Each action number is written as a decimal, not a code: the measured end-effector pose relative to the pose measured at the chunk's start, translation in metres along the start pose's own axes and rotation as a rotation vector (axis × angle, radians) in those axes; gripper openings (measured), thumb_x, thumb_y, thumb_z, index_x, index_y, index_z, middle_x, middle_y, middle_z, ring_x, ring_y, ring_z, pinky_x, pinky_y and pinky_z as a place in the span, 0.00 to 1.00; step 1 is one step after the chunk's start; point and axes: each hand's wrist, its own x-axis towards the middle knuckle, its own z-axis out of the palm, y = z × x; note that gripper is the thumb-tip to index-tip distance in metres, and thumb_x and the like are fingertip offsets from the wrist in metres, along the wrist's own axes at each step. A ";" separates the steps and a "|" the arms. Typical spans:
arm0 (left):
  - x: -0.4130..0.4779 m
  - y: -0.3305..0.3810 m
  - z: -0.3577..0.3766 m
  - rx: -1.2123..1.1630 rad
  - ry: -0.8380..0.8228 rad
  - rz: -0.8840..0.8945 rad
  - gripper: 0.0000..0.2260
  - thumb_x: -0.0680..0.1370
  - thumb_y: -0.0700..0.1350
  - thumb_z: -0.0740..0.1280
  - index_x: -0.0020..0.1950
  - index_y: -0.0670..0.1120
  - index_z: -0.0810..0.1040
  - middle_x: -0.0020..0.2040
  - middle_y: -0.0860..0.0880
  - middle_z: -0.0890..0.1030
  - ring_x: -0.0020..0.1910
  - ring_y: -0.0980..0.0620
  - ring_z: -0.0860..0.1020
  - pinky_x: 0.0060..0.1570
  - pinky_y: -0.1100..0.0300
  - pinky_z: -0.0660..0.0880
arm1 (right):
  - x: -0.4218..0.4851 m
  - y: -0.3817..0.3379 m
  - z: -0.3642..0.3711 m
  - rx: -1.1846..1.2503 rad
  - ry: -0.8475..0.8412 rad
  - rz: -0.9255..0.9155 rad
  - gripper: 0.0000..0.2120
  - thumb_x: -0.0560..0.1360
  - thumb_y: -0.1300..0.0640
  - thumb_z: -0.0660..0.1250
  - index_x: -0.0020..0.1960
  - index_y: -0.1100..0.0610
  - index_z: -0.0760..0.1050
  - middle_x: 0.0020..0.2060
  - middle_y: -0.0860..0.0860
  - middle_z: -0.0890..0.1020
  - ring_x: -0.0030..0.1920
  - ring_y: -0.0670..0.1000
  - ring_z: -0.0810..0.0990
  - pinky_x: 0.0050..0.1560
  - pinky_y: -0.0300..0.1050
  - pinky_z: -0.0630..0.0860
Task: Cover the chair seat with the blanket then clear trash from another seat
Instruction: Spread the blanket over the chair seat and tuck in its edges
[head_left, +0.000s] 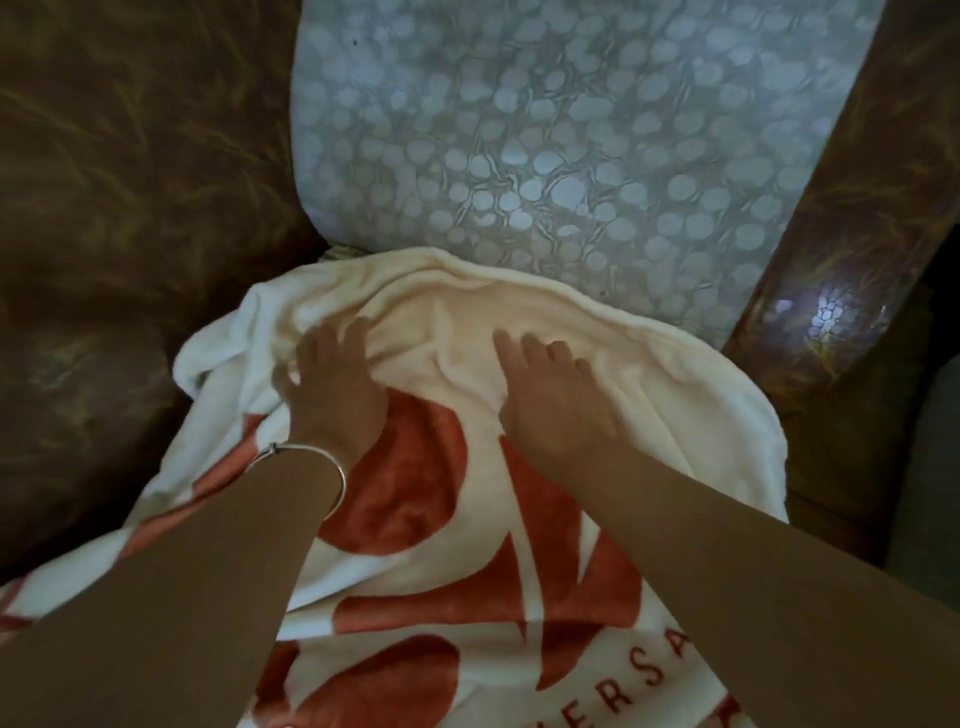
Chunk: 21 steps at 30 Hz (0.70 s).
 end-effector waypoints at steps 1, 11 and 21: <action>-0.006 -0.011 0.001 0.026 0.005 -0.090 0.29 0.76 0.44 0.62 0.75 0.54 0.53 0.77 0.45 0.52 0.75 0.41 0.51 0.70 0.37 0.52 | 0.000 -0.008 0.001 -0.021 -0.025 -0.057 0.24 0.77 0.53 0.57 0.72 0.57 0.60 0.66 0.57 0.68 0.64 0.60 0.66 0.63 0.55 0.65; 0.003 -0.087 -0.052 -0.378 0.243 0.114 0.28 0.71 0.46 0.49 0.68 0.37 0.68 0.63 0.32 0.69 0.64 0.37 0.70 0.68 0.51 0.64 | -0.003 -0.095 0.015 -0.092 0.137 -0.247 0.10 0.73 0.60 0.59 0.49 0.60 0.77 0.49 0.59 0.80 0.49 0.61 0.77 0.47 0.51 0.73; -0.116 -0.239 -0.031 -0.400 -0.125 -0.088 0.32 0.69 0.58 0.70 0.68 0.45 0.68 0.67 0.41 0.72 0.67 0.43 0.70 0.67 0.45 0.67 | -0.071 -0.231 0.034 -0.011 -0.385 -0.543 0.18 0.77 0.51 0.60 0.60 0.60 0.74 0.59 0.59 0.77 0.61 0.59 0.75 0.57 0.47 0.72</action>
